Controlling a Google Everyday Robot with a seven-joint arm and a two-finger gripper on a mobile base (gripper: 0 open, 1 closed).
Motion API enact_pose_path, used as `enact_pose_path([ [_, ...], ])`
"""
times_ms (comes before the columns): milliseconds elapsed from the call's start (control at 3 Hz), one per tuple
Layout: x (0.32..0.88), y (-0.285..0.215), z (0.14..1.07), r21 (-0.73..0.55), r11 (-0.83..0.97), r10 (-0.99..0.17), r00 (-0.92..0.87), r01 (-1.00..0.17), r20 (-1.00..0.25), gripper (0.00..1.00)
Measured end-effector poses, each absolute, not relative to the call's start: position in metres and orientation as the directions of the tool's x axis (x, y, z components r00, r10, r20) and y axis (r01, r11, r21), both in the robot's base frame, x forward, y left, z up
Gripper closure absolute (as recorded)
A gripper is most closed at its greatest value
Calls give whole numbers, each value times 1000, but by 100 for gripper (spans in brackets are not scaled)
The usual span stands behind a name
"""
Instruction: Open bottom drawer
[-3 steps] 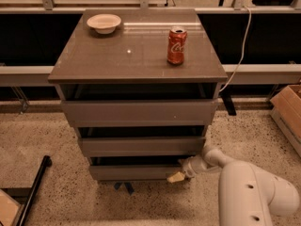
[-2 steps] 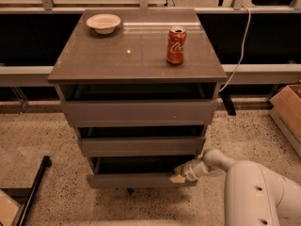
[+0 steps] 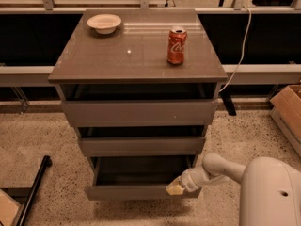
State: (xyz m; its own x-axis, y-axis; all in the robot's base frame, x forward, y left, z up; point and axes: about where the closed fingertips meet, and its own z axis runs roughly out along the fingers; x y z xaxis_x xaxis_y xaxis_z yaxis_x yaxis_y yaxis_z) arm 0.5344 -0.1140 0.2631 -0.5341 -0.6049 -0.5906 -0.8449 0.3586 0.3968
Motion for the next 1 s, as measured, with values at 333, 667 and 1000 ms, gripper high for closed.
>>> enact_pose_path([
  [333, 506, -101, 283, 445, 329, -594, -549, -833, -588, 85],
  [667, 504, -99, 280, 448, 325, -597, -548, -833, -586, 63],
  [1000, 516, -99, 280, 432, 346, -602, -550, -833, -579, 39],
])
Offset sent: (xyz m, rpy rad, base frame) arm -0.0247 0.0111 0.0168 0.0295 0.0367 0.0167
